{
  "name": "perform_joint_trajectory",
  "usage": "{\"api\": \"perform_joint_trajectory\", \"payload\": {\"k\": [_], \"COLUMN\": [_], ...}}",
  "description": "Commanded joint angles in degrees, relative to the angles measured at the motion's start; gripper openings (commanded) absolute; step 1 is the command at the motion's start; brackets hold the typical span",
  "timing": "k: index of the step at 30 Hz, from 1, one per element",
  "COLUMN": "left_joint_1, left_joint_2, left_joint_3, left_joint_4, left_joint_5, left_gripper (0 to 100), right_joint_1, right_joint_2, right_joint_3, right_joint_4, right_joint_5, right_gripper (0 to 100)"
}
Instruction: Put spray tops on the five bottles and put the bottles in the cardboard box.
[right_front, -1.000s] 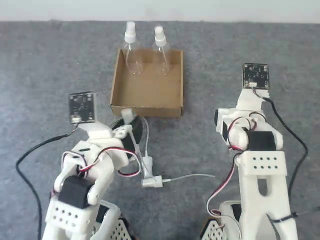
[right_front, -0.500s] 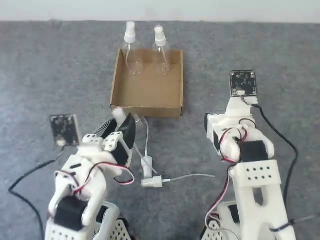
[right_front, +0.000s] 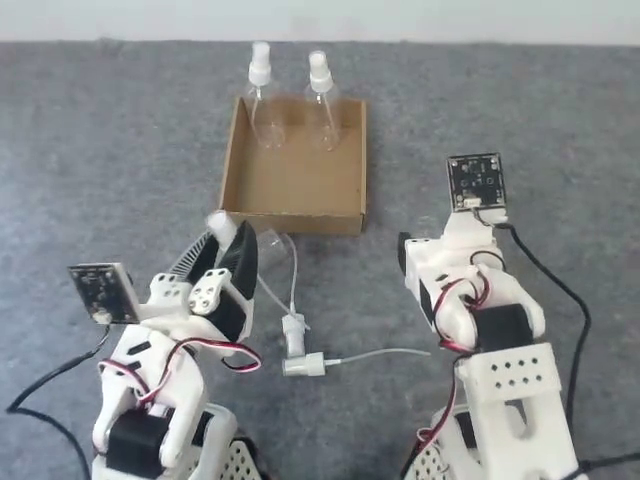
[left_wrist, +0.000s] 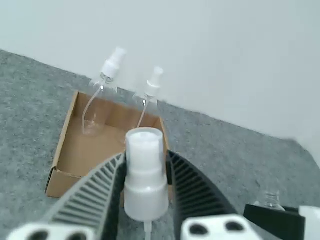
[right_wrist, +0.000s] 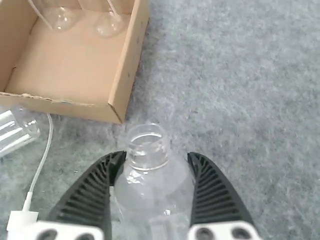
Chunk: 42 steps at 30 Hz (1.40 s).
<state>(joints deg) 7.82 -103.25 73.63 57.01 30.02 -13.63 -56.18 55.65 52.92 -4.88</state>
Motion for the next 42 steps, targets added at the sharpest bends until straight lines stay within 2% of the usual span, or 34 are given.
{"api": "perform_joint_trajectory", "payload": {"k": [1, 12, 21, 26, 42], "left_joint_1": [-0.4, -1.4, -6.0, -6.3, -6.3], "left_joint_2": [-1.0, -1.0, -1.0, -1.0, -1.0], "left_joint_3": [-0.7, -0.7, -0.7, -0.8, -0.8], "left_joint_4": [-2.4, -10.6, -22.8, -26.9, -41.4], "left_joint_5": [0.4, 0.2, 0.1, 0.1, 0.0], "left_gripper": [1, 1, 1, 1, 1], "right_joint_1": [-1.7, -5.7, -8.5, -8.7, -15.3], "right_joint_2": [-3.3, -7.1, -7.5, -7.5, -7.1], "right_joint_3": [-0.3, 1.1, 1.1, 1.2, 1.2], "right_joint_4": [-1.5, -1.6, -2.0, -5.2, -15.4], "right_joint_5": [0.0, 0.0, 0.0, 0.0, 0.8], "right_gripper": [0.9, 0.9, 0.9, 0.9, 0.9]}}
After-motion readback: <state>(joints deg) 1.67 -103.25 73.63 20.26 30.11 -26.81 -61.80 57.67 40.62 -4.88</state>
